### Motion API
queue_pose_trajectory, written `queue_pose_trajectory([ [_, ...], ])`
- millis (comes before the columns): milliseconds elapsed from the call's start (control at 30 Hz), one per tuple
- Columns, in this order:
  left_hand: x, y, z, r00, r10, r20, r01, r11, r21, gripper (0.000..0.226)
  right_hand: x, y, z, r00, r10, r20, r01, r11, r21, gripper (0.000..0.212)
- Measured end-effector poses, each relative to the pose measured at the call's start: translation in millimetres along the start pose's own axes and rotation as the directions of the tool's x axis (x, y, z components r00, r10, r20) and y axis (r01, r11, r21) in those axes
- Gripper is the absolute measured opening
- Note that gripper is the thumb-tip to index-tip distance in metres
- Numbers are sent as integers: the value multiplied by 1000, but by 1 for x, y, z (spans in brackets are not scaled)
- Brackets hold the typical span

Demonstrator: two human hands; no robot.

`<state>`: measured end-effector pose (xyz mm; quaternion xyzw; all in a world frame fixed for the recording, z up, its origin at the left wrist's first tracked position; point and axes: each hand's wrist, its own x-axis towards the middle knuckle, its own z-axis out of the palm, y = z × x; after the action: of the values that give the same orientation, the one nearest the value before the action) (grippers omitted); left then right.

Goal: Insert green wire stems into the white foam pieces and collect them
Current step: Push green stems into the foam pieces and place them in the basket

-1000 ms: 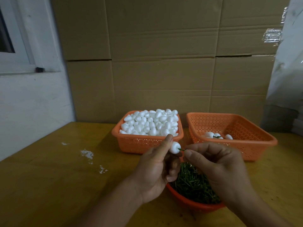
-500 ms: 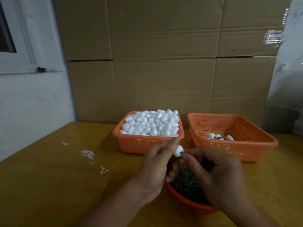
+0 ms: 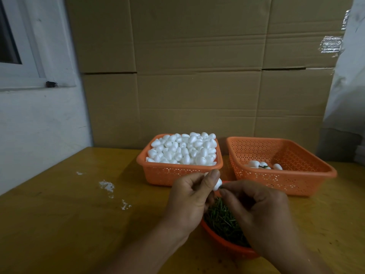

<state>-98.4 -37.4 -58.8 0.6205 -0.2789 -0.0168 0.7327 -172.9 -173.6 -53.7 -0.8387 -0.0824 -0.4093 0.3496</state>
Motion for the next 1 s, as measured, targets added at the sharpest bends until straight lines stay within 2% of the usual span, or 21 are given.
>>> queue_pose_trajectory([
  [133, -1, 0, 0, 1000, 14, 21, -14, 1000, 9, 33, -1, 0, 1, 999, 45, 20, -46, 998, 47, 16],
  [267, -2, 0, 1, 998, 19, 59, -19, 1000, -9, 42, -1, 1, 2, 996, 75, 40, -78, 994, 77, 15],
  [333, -2, 1, 1, 997, 26, 72, -26, 1000, 2, 38, -1, 2, 2, 994, 106, 40, -110, 990, 92, 14],
  [567, -2, 0, 0, 993, 70, 96, -77, 995, 70, 31, -2, -2, 3, 997, 77, 23, -79, 992, 97, 17],
  [767, 0, 0, -3, 985, 103, 142, -117, 988, 98, 32, -4, -7, 6, 992, 126, -2, -124, 982, 140, 10],
  [1000, 1, -3, -4, 977, 156, 148, -178, 972, 153, 31, -4, -7, 9, 986, 167, -8, -164, 973, 160, 14],
])
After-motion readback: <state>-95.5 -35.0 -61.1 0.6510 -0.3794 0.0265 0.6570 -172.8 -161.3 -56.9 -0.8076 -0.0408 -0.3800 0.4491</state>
